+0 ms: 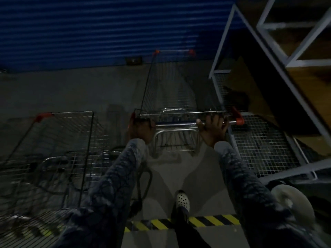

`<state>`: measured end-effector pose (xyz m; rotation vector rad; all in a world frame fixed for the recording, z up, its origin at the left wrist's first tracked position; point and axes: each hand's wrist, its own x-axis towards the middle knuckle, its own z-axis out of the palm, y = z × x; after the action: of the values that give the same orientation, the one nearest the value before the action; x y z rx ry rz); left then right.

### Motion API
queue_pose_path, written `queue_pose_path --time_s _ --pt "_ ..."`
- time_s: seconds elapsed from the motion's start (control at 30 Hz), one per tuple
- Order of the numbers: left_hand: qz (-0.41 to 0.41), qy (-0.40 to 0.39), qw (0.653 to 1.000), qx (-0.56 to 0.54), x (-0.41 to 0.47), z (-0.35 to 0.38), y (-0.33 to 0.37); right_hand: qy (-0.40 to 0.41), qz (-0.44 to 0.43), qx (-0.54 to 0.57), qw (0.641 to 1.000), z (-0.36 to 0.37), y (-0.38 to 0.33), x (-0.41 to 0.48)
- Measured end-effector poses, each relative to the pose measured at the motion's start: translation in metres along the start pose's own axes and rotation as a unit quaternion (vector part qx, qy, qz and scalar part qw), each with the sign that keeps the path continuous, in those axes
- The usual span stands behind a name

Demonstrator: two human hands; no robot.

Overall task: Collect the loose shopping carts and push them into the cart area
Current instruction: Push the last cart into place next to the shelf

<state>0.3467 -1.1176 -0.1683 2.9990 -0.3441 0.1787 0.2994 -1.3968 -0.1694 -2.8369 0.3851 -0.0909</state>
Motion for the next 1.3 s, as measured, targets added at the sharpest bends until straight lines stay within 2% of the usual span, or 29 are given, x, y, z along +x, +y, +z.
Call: queue_pose_path --time_s 0.17,0.23,0.3,0.43,0.73,0.87,1.0,1.13,1.3 --pt "0.006 -0.042 0.999 -0.028 -0.116 -0.023 -0.017 -0.056 0.017 -0.022 0.998 -0.018 -0.019 -0.119" --pt "0.004 -0.068 0.998 0.006 -0.165 -0.034 -0.028 -0.085 0.013 -0.047 0.995 -0.016 -0.028 -0.167" --pt "-0.021 -0.044 0.999 0.004 -0.21 -0.039 -0.04 -0.065 -0.012 -0.068 0.995 -0.007 -0.039 -0.211" --pt "-0.05 -0.007 0.999 -0.007 -0.279 -0.044 -0.057 -0.08 -0.027 -0.048 0.995 0.0 -0.048 -0.272" --pt "-0.064 -0.079 0.995 0.008 -0.378 -0.066 -0.052 -0.143 -0.014 -0.074 0.987 -0.006 -0.036 -0.339" --pt "-0.064 -0.07 0.996 0.001 -0.41 -0.073 -0.046 -0.15 -0.005 -0.082 0.985 -0.017 -0.029 -0.375" --pt "-0.005 -0.088 0.996 -0.028 -0.45 -0.08 -0.052 -0.138 -0.014 -0.071 0.988 -0.026 -0.021 -0.416" --pt "-0.029 -0.091 0.993 -0.074 -0.476 -0.104 -0.052 -0.152 -0.012 -0.055 0.987 -0.028 -0.012 -0.443" --pt "0.017 -0.068 0.997 -0.045 -0.499 -0.109 -0.062 -0.146 -0.004 -0.037 0.989 -0.023 -0.003 -0.459"
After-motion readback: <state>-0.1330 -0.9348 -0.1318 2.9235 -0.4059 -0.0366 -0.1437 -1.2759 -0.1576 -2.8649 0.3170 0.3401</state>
